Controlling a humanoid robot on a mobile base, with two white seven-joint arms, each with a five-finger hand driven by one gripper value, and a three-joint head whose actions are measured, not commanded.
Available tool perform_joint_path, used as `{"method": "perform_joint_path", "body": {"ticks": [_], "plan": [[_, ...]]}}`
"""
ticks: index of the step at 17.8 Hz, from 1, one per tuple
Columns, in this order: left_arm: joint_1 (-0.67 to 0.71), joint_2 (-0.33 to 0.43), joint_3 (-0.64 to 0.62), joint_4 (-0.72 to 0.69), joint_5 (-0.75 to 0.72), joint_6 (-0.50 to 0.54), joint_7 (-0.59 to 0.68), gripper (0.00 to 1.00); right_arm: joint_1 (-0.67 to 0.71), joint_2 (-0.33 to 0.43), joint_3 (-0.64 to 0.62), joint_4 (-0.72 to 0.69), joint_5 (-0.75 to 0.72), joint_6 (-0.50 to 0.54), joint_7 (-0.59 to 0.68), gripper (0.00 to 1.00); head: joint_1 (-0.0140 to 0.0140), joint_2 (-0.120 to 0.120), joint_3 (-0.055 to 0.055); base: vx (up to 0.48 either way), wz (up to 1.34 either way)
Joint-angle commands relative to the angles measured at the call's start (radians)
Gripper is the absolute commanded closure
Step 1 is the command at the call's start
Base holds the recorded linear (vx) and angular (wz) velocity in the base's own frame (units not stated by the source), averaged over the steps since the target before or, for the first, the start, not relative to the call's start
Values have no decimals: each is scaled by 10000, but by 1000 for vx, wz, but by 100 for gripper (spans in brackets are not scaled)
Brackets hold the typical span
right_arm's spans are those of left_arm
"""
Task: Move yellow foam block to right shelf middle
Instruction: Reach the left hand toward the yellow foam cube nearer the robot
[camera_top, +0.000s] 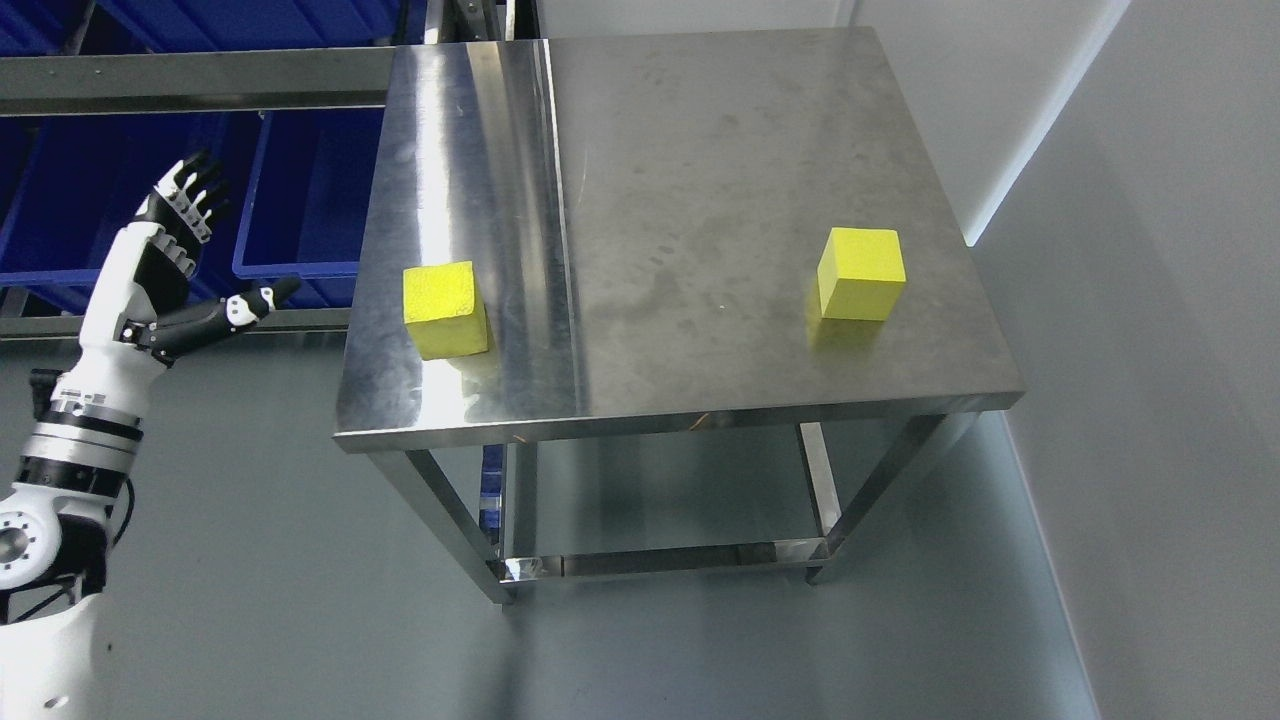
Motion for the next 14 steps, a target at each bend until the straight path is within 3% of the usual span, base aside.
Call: {"method": "perform_joint_path", "body": {"ticks": [1,7,14], "plan": [[84,719,1380,1,34,-253,-1664,0,-14,-175,0,-175,0,8,0,0,0,0,0,-59,223],[-53,688,-796,475,-119,-331,-1774,0,-14,-175,0,-175,0,8,0,0,0,0,0,-40,84],[-1800,397,-2669,2377,-794,-270,-1820,3,-29,-175,0,-175,0,8,0,0,0,0,0,1,-6]]}}
